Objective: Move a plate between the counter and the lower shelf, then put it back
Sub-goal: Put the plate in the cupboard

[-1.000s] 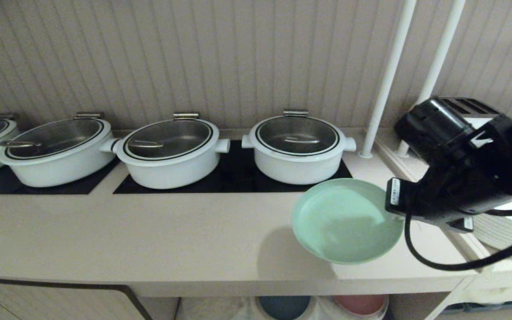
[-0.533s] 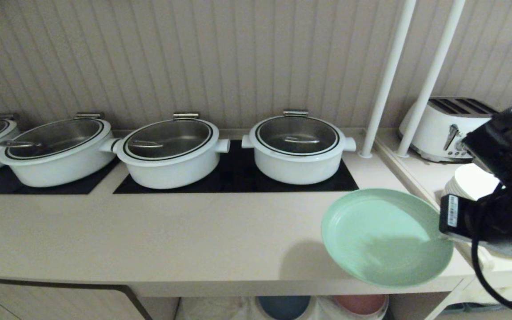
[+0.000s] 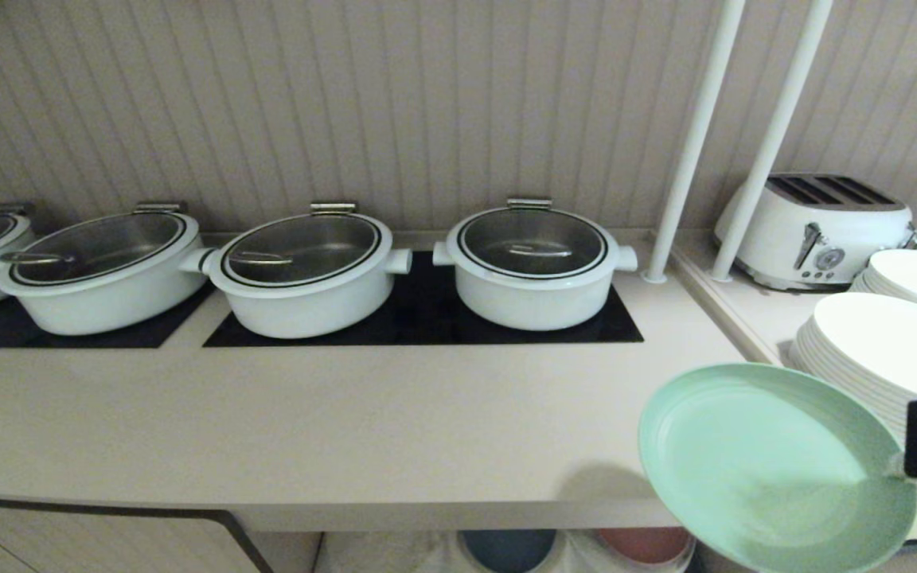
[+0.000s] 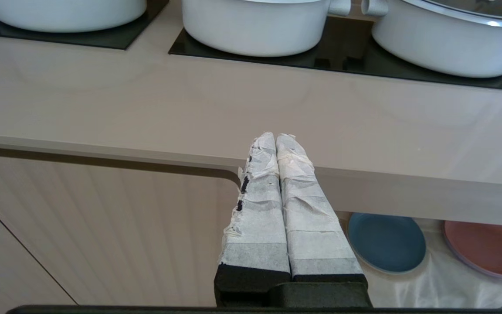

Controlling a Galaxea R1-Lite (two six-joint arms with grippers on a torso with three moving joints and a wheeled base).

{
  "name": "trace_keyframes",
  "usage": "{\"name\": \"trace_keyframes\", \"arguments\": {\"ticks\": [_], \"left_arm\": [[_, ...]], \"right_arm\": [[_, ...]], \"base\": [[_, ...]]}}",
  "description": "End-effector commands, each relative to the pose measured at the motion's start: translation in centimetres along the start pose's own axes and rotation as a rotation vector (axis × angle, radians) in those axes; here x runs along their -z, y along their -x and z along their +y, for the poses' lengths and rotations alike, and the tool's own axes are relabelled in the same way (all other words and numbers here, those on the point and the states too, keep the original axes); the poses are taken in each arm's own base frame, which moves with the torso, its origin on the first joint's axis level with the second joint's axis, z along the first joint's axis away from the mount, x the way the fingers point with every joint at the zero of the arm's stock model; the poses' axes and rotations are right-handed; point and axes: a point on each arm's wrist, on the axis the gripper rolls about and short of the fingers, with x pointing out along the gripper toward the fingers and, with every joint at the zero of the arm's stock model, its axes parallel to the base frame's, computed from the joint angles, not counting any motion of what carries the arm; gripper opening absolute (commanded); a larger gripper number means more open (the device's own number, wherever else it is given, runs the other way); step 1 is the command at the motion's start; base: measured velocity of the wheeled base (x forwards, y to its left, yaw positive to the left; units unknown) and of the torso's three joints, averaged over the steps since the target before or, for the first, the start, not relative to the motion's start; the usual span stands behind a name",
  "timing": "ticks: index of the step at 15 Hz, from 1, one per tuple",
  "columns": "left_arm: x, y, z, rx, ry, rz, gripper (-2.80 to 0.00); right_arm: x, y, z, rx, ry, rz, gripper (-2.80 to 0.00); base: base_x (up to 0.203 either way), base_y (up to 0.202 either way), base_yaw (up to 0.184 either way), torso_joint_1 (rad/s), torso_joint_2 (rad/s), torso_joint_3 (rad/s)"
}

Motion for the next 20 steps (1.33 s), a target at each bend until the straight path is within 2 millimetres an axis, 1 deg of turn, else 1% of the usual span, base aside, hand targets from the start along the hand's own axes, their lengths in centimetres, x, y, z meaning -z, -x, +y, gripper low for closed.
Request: {"name": "trace_keyframes", "arguments": {"ticks": [1, 4, 6, 8, 10, 12, 14, 18, 20], "left_arm": [[0.0, 0.0, 0.0, 0.0, 0.001, 0.0, -2.8], [0.0, 0.0, 0.0, 0.0, 0.001, -0.001, -2.8], [0.0, 0.0, 0.0, 0.0, 0.001, 0.0, -2.8], [0.0, 0.0, 0.0, 0.0, 0.001, -0.001, -2.8], [0.0, 0.0, 0.0, 0.0, 0.001, -0.001, -2.8], [0.0, 0.0, 0.0, 0.0, 0.001, 0.0, -2.8], [0.0, 0.0, 0.0, 0.0, 0.001, 0.0, -2.8], [0.0, 0.0, 0.0, 0.0, 0.001, 0.0, -2.8], [0.0, 0.0, 0.0, 0.0, 0.001, 0.0, -2.8]], "right_arm": [[0.3, 1.1, -1.5, -0.006, -0.019, -0.04, -2.8], [1.2, 1.9, -3.6, -0.007, 0.029, -0.067, -2.8], [2.5, 2.5, -5.0, -0.049, 0.05, -0.063, -2.8], [3.8, 2.8, -6.1, -0.078, 0.077, -0.053, -2.8], [4.6, 3.2, -6.6, -0.146, 0.087, -0.028, -2.8], [5.2, 3.2, -6.8, -0.153, 0.104, 0.02, -2.8], [5.6, 2.9, -6.9, -0.181, 0.108, 0.058, -2.8], [7.1, 2.1, -7.6, -0.177, 0.14, 0.095, -2.8], [7.5, 1.8, -7.8, -0.178, 0.14, 0.114, -2.8]], "base": [[0.0, 0.0, 0.0, 0.0, 0.0, 0.0], [0.0, 0.0, 0.0, 0.0, 0.0, 0.0], [0.0, 0.0, 0.0, 0.0, 0.0, 0.0], [0.0, 0.0, 0.0, 0.0, 0.0, 0.0], [0.0, 0.0, 0.0, 0.0, 0.0, 0.0], [0.0, 0.0, 0.0, 0.0, 0.0, 0.0], [0.0, 0.0, 0.0, 0.0, 0.0, 0.0], [0.0, 0.0, 0.0, 0.0, 0.0, 0.0], [0.0, 0.0, 0.0, 0.0, 0.0, 0.0]]}}
